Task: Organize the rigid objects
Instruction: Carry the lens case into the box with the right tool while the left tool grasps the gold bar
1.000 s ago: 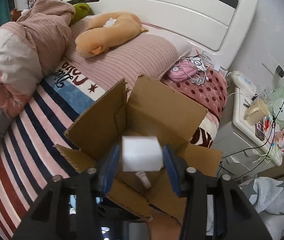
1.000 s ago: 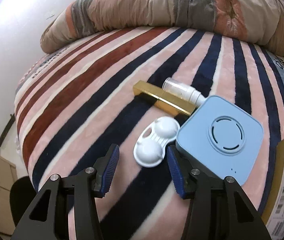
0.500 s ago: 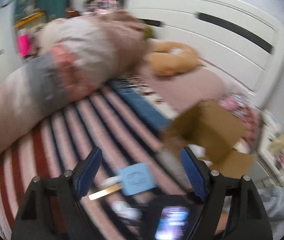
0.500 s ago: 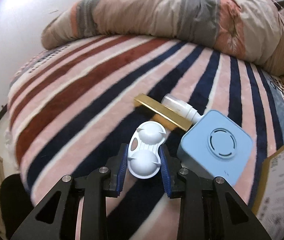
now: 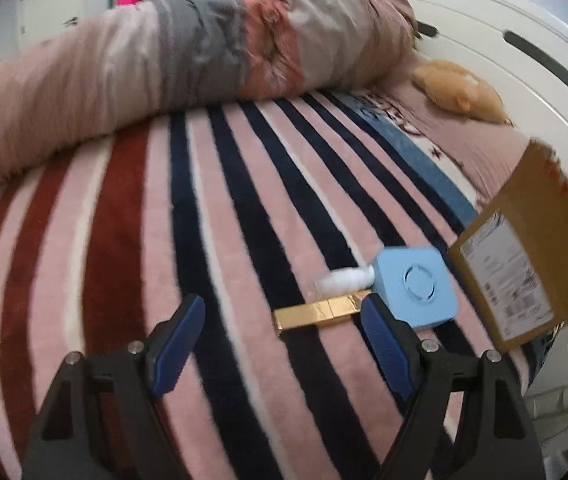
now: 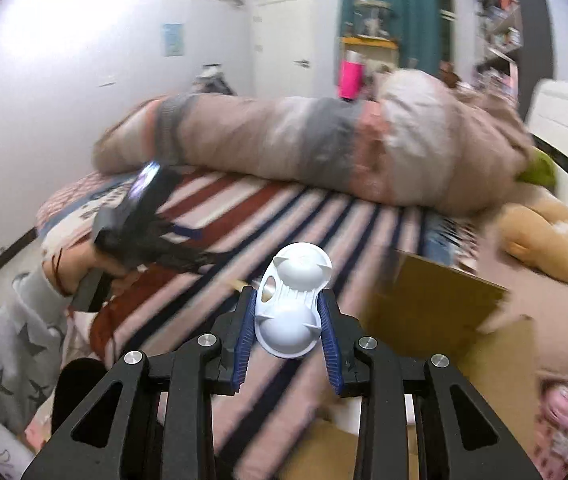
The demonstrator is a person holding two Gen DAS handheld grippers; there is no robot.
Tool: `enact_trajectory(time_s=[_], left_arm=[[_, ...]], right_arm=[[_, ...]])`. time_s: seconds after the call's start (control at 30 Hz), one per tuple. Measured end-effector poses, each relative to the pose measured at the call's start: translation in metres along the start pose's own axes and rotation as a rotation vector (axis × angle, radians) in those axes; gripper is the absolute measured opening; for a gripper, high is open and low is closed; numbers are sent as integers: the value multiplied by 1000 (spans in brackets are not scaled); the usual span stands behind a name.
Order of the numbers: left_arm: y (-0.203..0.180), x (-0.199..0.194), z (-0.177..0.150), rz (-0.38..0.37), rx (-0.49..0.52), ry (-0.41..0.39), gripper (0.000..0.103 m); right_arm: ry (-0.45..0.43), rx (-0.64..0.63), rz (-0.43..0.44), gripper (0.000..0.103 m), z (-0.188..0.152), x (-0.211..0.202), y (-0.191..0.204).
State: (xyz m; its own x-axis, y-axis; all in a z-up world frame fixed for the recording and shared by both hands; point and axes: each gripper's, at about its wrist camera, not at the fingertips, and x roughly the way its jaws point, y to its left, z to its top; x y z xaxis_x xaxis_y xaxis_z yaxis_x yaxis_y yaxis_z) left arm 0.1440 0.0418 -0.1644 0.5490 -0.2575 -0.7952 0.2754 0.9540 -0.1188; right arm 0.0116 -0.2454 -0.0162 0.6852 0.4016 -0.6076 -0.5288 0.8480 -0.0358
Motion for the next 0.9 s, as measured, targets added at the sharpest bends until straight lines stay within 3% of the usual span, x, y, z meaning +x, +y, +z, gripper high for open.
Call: enact_trajectory(time_s=[0.17, 0.27, 0.33, 0.4, 0.43, 0.57, 0.67, 0.73, 0.8, 0.9], left_arm=[[-6, 39, -5, -113, 28, 4, 78], [-11, 62, -5, -167, 71, 59, 78], [-19, 71, -7, -183, 114, 120, 78], [-25, 66, -14, -184, 168, 125, 78], [-27, 62, -18, -204, 179, 131, 78], [-28, 45, -34, -395, 171, 161, 75], [-30, 45, -38, -334, 170, 157, 51], [-29, 50, -34, -293, 136, 139, 30], [-30, 51, -34, -275, 133, 120, 20], [-42, 56, -33, -219, 162, 107, 17]], right_arm=[[160, 92, -35, 27, -20, 16, -46], [213, 112, -60, 27, -27, 28, -56], [228, 124, -83, 33, -30, 32, -60], [218, 134, -78, 52, -34, 30, -67], [211, 135, -75, 53, -34, 29, -67], [204, 137, -63, 53, -34, 29, -67], [197, 139, -53, 53, -33, 31, -66], [193, 145, -42, 53, -33, 32, -65], [190, 150, -35, 53, -32, 34, -65], [188, 158, -42, 53, -32, 35, -66]])
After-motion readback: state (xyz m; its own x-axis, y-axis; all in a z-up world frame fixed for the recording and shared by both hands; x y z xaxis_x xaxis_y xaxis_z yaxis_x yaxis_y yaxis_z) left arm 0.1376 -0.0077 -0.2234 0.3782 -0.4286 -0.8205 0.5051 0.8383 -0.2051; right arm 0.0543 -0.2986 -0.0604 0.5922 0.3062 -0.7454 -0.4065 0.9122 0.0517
